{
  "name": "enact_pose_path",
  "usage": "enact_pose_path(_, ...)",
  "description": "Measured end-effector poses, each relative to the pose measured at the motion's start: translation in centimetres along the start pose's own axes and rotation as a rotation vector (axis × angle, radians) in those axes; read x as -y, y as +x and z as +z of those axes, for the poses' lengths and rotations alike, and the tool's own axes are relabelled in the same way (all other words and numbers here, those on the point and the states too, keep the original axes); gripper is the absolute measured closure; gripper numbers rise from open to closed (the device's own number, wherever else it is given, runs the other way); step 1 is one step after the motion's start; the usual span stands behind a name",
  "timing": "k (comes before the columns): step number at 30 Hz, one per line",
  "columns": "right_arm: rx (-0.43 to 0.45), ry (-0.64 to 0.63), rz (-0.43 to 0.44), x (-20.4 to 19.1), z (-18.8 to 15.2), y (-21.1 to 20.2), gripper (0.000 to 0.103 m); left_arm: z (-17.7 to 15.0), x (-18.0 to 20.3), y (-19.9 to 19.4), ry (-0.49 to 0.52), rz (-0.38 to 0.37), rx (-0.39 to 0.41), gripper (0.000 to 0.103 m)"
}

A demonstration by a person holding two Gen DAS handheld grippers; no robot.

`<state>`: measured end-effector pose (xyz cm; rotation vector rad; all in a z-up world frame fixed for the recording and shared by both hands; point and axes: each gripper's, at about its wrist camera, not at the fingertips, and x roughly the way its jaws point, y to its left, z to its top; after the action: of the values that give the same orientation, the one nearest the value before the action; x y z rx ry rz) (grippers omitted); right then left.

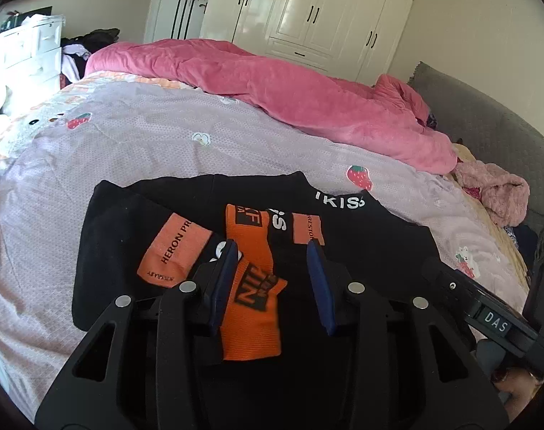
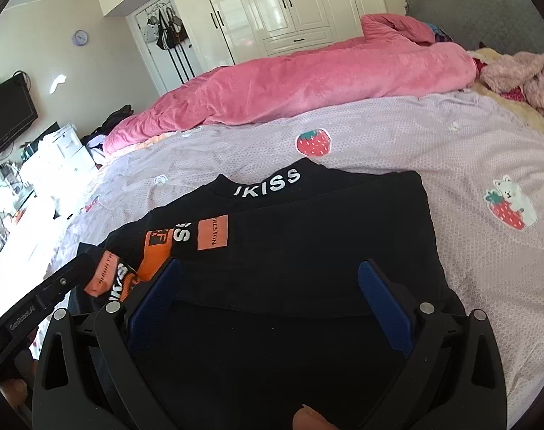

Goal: Fold small clothes
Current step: 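Lay the sleeve across the shirt body and open the left tool, then grasp the orange cuff with the right tool and straighten it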

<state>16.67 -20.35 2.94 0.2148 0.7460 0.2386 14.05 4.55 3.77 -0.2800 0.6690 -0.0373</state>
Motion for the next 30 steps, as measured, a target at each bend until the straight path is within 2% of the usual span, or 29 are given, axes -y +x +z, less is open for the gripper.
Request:
enact_pose_path(4, -0.037, 0.001, 0.040, -0.9, -0.6, 0.8, 0.005, 0.9, -1.5, -0.8, 0.000, 0.047, 0.039, 0.062)
enact_pose_path(7, -0.075, -0.036, 0.099, -3.0, -1.5, 1.7, 0.005, 1.6, -3.6, -1.2, 0.011, 0.153, 0.071, 0.053)
enact_pose_path(10, -0.132, -0.059, 0.191, -5.7, -2.7, 2.8, 0.005, 1.7, -6.0, -1.1, -0.008, 0.227, 0.073, 0.050)
enact_pose_path(13, -0.197, -0.016, 0.280, -7.7, -3.5, 4.5, 0.005, 1.8, -8.3, -0.8, -0.035, 0.275, 0.064, 0.047)
enact_pose_path(16, -0.238, -0.003, 0.280, -9.1, -4.0, 6.2, 0.020, 2.0, -9.7, -1.1, -0.055, 0.284, 0.072, 0.040)
enact_pose_path(17, -0.247, -0.005, 0.270, -9.4, -4.1, 6.6, 0.022, 2.0, -10.0, -1.3, -0.059, 0.289, 0.080, 0.039)
enact_pose_path(18, -0.255, -0.009, 0.258, -9.8, -4.4, 7.1, 0.025, 2.0, -10.2, -1.4, -0.061, 0.292, 0.085, 0.038)
enact_pose_path(19, -0.267, -0.014, 0.246, -10.3, -4.7, 7.7, 0.033, 2.0, -10.5, -1.5, -0.067, 0.292, 0.089, 0.038)
enact_pose_path(21, -0.268, -0.013, 0.251, -10.9, -5.1, 8.1, 0.040, 2.0, -10.9, -1.6, -0.082, 0.284, 0.091, 0.036)
enact_pose_path(23, -0.258, -0.042, 0.254, -11.7, -5.2, 8.2, 0.058, 1.9, -11.1, -1.7, -0.086, 0.281, 0.094, 0.035)
enact_pose_path(24, -0.243, -0.060, 0.250, -12.0, -5.3, 8.0, 0.060, 1.9, -11.2, -1.7, -0.088, 0.282, 0.096, 0.034)
enact_pose_path(26, -0.208, -0.110, 0.272, -12.7, -5.2, 7.4, 0.088, 1.8, -11.5, -1.8, -0.099, 0.274, 0.098, 0.033)
enact_pose_path(27, -0.194, -0.128, 0.278, -13.0, -5.2, 7.0, 0.092, 1.8, -11.7, -1.8, -0.105, 0.271, 0.100, 0.033)
enact_pose_path(30, -0.135, -0.159, 0.291, -13.1, -4.5, 5.9, 0.095, 1.8, -12.0, -1.8, -0.108, 0.271, 0.098, 0.033)
